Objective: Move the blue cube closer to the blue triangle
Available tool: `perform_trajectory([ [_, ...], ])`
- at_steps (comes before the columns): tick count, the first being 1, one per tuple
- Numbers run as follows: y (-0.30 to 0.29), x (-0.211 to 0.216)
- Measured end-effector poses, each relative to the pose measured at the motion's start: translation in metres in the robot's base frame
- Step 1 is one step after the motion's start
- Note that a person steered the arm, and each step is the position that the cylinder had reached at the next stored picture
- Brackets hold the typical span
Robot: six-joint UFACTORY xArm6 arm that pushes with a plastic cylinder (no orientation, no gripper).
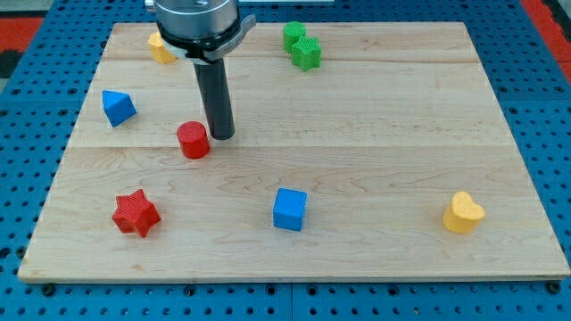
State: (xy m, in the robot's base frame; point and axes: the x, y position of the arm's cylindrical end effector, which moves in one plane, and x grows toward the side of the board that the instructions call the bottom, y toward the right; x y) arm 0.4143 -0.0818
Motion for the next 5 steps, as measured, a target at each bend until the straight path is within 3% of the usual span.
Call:
perform_trajectory([
  [1, -0.053, 0.002],
  [2, -0.072, 0.049],
  [3, -0.072, 0.061],
  [5, 0.022, 0.075],
])
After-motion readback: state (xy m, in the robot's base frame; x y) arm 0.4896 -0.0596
